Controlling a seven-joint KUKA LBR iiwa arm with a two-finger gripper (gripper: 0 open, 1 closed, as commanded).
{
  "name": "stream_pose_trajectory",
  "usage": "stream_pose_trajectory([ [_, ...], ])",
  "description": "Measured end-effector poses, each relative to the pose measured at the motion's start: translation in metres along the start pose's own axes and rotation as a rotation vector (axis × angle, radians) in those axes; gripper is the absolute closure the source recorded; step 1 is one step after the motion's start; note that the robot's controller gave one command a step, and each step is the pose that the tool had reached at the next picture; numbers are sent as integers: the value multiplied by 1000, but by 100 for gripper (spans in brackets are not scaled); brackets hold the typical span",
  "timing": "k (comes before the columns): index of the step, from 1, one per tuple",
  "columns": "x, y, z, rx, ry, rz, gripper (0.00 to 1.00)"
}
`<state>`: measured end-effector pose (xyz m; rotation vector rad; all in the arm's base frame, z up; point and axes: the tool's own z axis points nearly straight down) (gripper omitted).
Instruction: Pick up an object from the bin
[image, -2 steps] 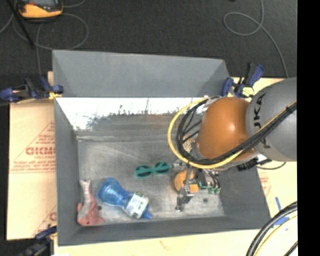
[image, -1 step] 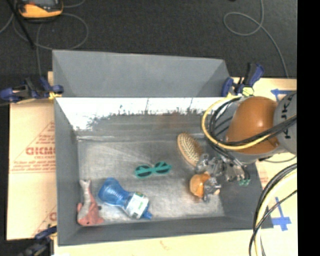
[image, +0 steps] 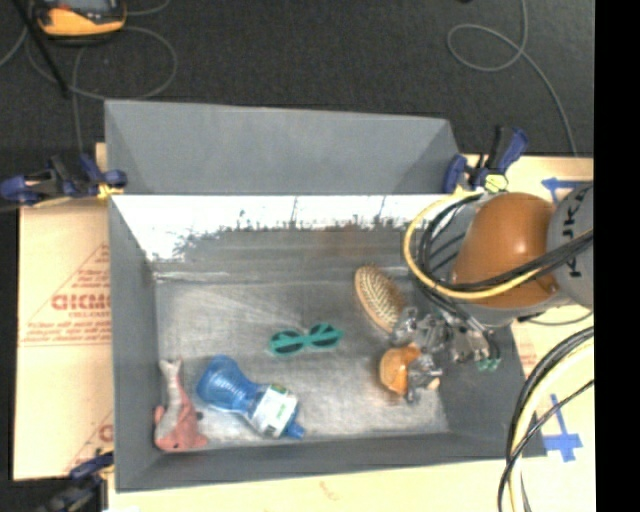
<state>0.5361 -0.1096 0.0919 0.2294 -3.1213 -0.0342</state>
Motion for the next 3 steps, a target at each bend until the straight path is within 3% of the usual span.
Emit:
stream_pose_trajectory([
  [3,0,2,0,5,-7,2,100],
])
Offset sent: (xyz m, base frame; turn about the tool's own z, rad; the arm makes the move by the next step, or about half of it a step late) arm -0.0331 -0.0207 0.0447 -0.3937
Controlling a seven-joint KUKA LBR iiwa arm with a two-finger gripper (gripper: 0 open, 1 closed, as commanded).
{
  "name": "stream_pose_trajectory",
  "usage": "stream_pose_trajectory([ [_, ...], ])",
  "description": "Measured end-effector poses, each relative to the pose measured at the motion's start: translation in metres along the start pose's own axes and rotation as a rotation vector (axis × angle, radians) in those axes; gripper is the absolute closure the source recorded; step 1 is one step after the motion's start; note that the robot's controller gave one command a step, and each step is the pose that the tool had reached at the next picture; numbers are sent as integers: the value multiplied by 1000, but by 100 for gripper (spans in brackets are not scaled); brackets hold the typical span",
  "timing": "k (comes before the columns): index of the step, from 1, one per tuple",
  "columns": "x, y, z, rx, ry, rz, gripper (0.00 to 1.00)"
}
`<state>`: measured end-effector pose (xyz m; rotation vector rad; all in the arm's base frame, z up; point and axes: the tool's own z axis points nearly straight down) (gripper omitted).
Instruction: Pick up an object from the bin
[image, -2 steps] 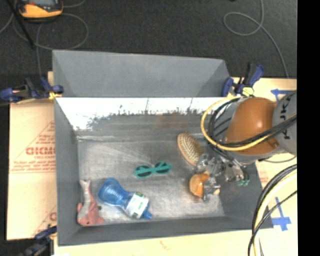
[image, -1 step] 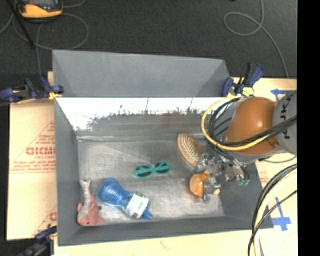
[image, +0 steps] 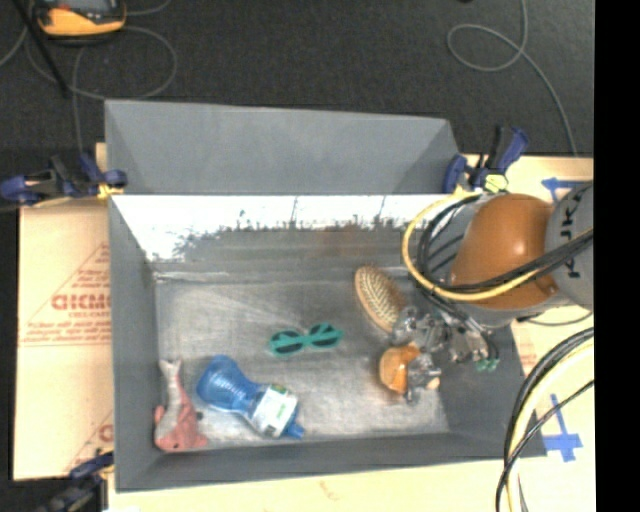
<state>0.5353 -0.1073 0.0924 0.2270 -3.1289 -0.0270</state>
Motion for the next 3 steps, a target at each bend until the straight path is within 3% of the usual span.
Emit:
stream_pose_trajectory([
  [3,-2,-2,0,3,-6,3,100],
])
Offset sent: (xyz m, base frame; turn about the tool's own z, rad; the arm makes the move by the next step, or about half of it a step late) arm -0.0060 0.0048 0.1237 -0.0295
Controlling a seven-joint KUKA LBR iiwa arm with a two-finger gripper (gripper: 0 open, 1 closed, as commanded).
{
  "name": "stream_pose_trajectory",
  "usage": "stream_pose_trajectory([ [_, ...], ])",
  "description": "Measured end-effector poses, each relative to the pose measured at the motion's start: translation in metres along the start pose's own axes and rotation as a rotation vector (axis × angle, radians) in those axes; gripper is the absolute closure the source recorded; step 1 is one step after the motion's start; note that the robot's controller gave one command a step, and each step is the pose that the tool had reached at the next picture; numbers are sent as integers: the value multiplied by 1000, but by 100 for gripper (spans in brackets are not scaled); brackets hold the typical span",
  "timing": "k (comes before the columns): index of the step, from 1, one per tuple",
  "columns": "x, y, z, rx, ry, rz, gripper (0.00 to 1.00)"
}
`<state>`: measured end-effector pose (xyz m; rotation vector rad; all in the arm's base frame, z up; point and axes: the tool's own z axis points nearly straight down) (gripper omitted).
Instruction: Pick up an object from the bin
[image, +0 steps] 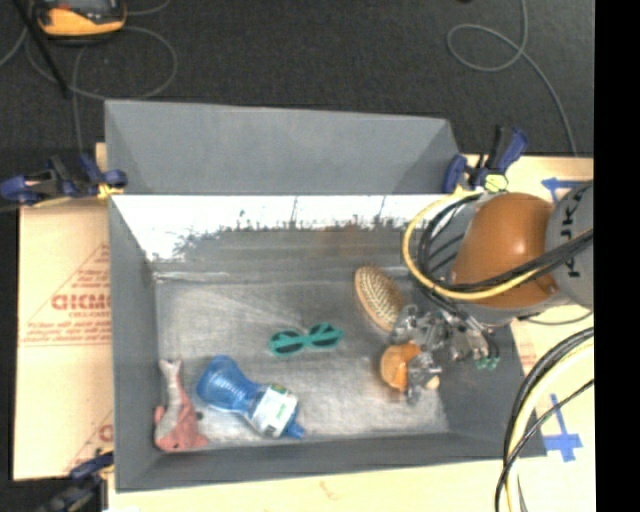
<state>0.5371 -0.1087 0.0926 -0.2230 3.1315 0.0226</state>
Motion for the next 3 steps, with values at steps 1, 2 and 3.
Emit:
stream_pose_trajectory([
  [1,0,0,0,0,-1,1,100],
  [2,0,0,0,0,-1,1,100],
  [3,0,0,0,0,-1,2,100],
])
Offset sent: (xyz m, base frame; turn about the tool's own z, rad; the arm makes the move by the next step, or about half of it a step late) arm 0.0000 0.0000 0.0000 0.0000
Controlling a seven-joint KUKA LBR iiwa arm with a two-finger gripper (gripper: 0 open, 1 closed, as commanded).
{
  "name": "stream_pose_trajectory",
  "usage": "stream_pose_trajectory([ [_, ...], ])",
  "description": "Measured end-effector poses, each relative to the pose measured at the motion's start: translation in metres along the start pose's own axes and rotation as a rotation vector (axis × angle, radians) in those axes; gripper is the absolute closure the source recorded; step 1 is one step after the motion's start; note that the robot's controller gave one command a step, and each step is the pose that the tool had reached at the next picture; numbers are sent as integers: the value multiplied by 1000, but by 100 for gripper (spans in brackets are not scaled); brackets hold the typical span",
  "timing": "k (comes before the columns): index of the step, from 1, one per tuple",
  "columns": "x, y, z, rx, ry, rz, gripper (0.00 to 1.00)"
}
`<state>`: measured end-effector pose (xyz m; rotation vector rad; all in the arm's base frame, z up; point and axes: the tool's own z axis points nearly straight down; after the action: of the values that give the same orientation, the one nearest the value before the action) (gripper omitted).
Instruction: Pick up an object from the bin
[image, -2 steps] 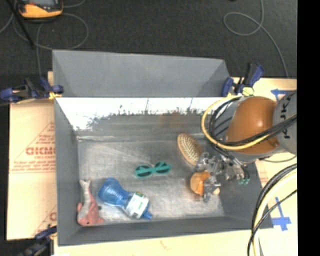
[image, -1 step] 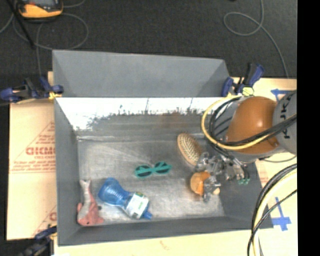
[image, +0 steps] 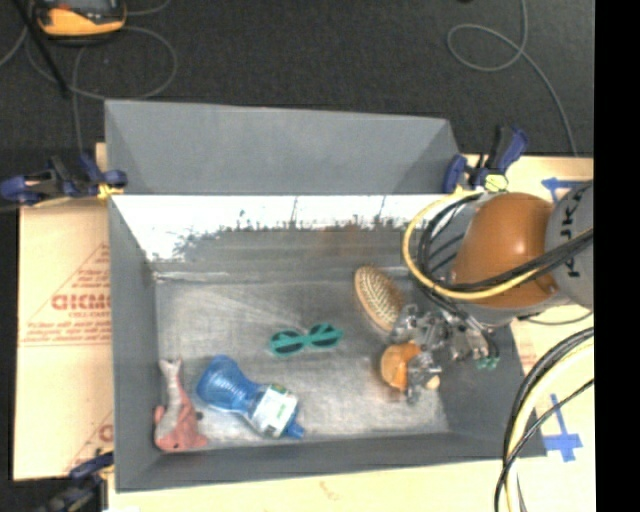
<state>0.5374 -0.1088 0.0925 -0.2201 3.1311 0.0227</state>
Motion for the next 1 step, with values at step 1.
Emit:
stream_pose_trajectory([
  [1,0,0,0,0,0,0,100],
])
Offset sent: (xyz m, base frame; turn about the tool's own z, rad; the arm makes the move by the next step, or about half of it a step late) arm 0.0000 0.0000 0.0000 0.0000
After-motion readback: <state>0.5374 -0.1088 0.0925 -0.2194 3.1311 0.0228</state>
